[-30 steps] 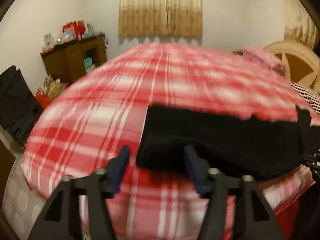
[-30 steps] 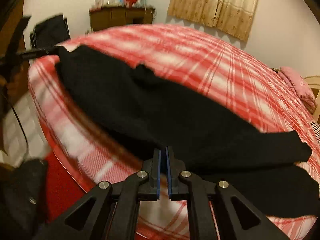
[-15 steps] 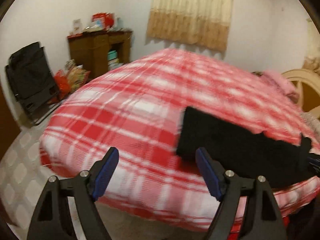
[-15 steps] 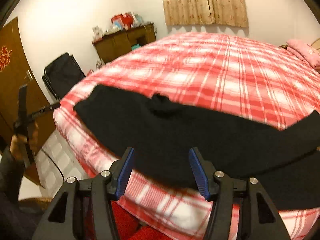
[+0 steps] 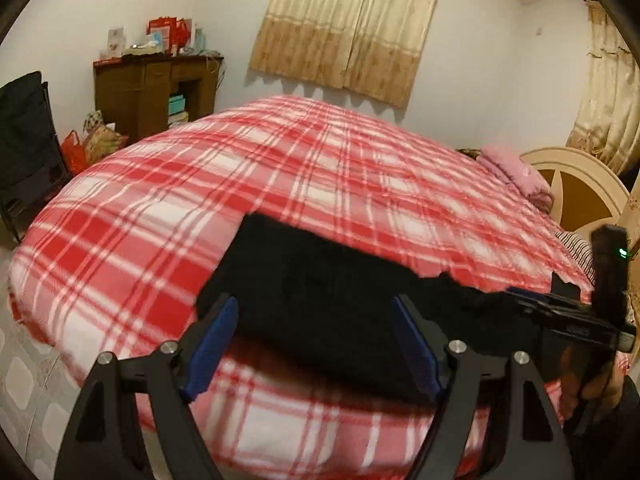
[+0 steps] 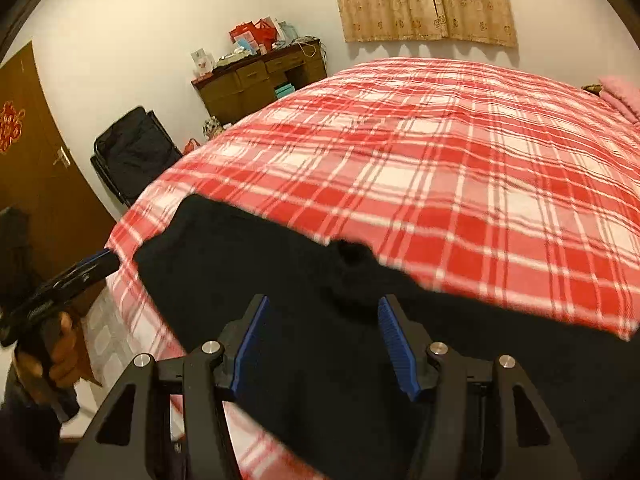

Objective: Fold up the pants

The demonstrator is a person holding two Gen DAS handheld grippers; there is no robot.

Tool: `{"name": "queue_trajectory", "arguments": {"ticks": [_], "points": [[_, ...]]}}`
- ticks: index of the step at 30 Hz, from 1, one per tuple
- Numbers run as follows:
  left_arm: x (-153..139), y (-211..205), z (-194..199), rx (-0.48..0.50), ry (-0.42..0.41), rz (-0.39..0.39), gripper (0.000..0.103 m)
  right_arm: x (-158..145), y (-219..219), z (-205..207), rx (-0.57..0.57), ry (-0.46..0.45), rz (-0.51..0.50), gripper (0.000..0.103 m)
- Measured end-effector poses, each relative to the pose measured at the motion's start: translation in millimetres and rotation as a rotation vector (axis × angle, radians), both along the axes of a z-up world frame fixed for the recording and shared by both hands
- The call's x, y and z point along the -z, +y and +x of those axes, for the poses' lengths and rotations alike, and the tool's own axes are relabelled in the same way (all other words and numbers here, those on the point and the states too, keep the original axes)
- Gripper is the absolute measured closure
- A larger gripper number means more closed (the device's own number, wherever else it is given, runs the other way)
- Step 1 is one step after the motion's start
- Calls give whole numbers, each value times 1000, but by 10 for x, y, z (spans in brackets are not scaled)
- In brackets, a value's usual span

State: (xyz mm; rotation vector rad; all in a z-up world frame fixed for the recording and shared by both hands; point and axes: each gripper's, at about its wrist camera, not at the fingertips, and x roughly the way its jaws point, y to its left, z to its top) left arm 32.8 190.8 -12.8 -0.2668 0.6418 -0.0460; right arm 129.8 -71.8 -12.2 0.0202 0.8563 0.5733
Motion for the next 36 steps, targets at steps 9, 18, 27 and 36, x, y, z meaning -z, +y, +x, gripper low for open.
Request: {"name": "queue_trajectory", "arguments": {"ticks": [9,18,27,36], "points": [[544,-209,406,-77,112,337,23,441,312,348,-55,135,-2,45],[582,249,610,-190,158,257,20,458,492,732,-90,218,127,43],[645,164,588,-206,145,298,14,530,-11,1187,74,253,196,45],[624,170,592,-204,156,294,13,-467,-1407,763,561,-68,-148,43]]}}
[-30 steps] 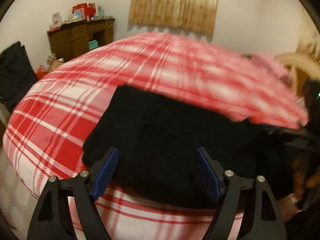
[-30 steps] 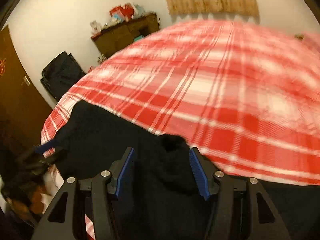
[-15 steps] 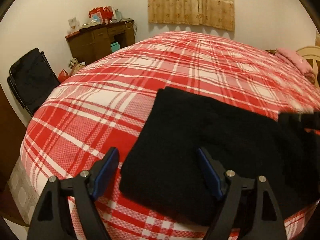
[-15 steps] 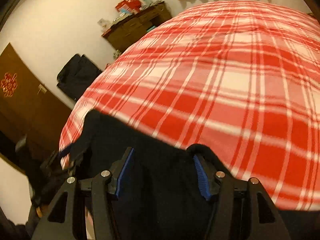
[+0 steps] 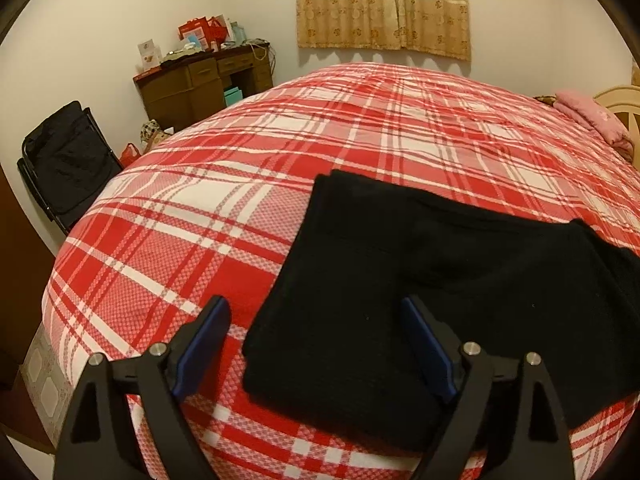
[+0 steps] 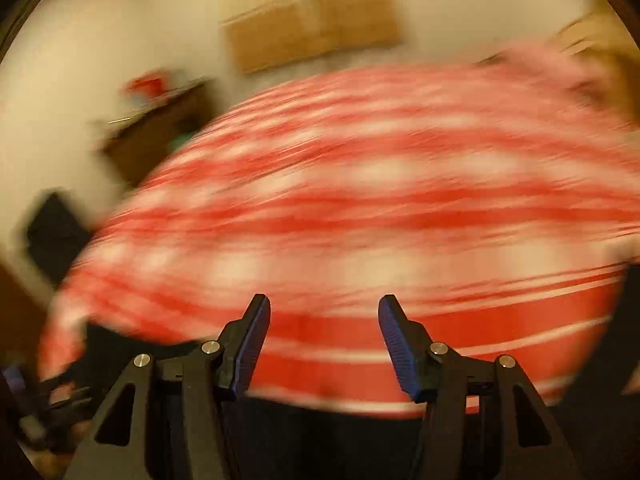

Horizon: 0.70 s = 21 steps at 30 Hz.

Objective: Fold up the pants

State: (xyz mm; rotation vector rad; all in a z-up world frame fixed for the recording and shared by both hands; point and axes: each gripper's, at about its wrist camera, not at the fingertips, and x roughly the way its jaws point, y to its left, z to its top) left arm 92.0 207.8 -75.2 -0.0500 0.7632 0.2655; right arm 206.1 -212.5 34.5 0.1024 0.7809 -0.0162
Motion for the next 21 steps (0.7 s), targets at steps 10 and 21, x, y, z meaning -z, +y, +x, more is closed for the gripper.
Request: {"name": "queue_trajectory", "arguments": {"ticks": [10,21], "points": [[-4,-18,10,-29,28,-14,10,589,-1813,566,525,278,-163,35],[0,-30,56,-46,52,-13,5,599,-1998,483,479,367,-62,97]]}}
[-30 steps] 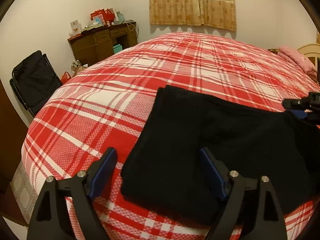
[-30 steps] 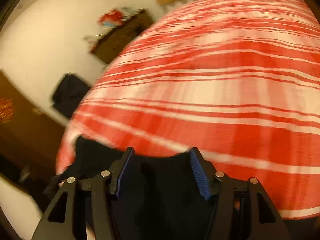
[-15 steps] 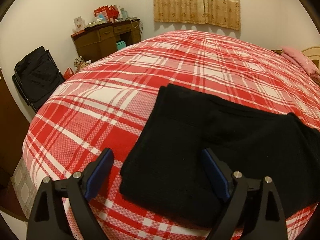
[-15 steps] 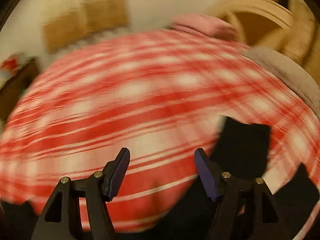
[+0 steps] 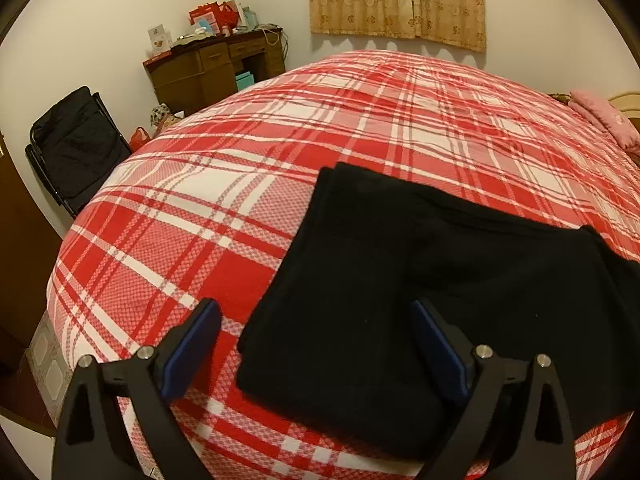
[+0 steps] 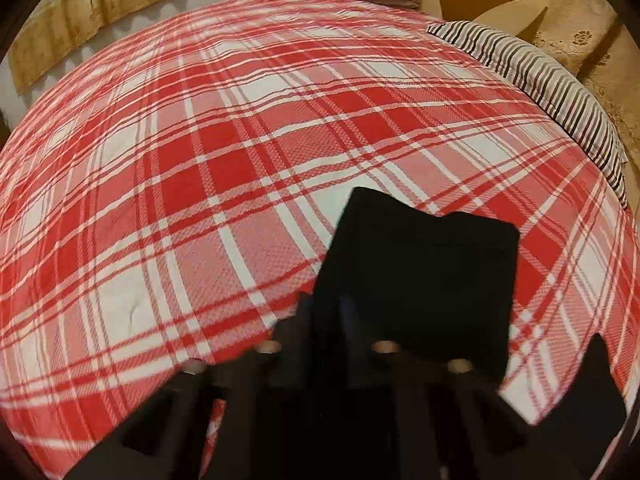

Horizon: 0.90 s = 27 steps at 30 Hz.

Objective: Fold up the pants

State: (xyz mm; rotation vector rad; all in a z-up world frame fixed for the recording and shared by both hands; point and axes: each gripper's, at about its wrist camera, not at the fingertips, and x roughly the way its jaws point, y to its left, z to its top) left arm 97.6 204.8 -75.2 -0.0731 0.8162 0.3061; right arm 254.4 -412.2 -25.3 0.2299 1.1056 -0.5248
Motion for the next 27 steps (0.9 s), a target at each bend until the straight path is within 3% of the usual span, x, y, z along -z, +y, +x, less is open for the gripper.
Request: {"name": "queue_trajectory", "arguments": {"ticks": [4,8,11,16,21,27], "points": [[-7,7,-5,7,6,-7,5,-375,-153,-483,-33,-174,177,97],[-13,16,-12,12,6,-9,5,-873,-219,-1245,-61,-369,215,97],[-10,11,-11,11,0,-8,5,-1049,-372,-1867,-29,-472,232,97],[-5,8,-9,12,-3,-7,3,-749,-783,-2726,68,-528,273,97],[-9,5,27,10,9,-10,1,-439,-1117,-3143,179,-519,369,96],[-10,8,31,5,12,-14,1,-687,-1359,-3427,284,-612,327,96]]}}
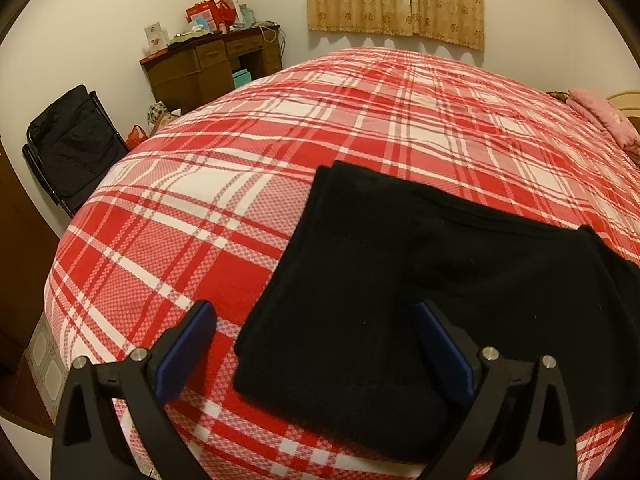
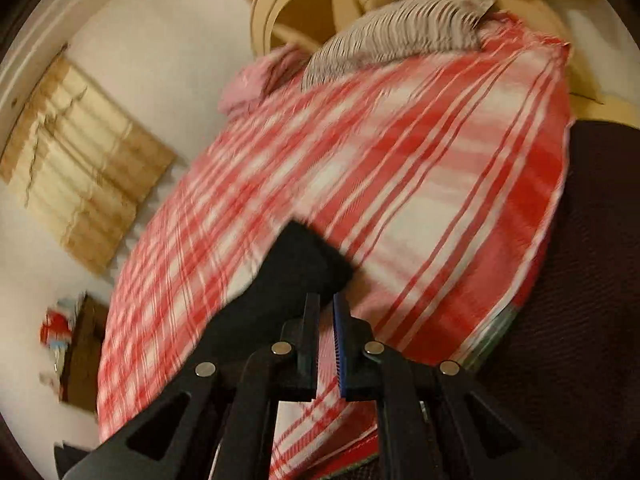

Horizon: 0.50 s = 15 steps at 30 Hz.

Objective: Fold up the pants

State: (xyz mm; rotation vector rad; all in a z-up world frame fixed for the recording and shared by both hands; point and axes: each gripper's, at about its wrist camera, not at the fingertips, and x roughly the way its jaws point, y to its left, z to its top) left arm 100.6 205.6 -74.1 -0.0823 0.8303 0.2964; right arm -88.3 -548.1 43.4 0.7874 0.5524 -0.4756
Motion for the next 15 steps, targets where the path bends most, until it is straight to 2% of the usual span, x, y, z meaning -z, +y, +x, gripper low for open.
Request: {"name": "queue_trajectory", "arguments": {"ticks": [2,3,4,5,8,11,12,13,15], "points": [[-27,-3,-20,-13,-3,-12,1,-74,2,40,-24,-9,-21,91],[-51,-17,-41,-9,-7,-25,1,-80,9,71,-36,-6,-27,73],[-74,-31,-59,-1,-13,-34,2,-92,28,118,-44,-10,-44,47],[-112,-76,-91,14,-26,-41,2,-113,41,115,-45,-24,-72,39],[-242,-262,-148,62,-56,5,2,-214,44,332,-101,-17,-149,38],[-355,-453,-184,108,-79,24,2,-176,9,724,-182,88,-244,38],[-377,-505,-200,119,-86,12,2,-122,-4,854,-207,148,-272,44],[-392,-559,-219,131,-92,-4,1,-44,-8,1015,-245,214,-290,58],[-387,-655,-241,149,-90,-33,2,103,-9,1183,-280,298,-322,66]]}}
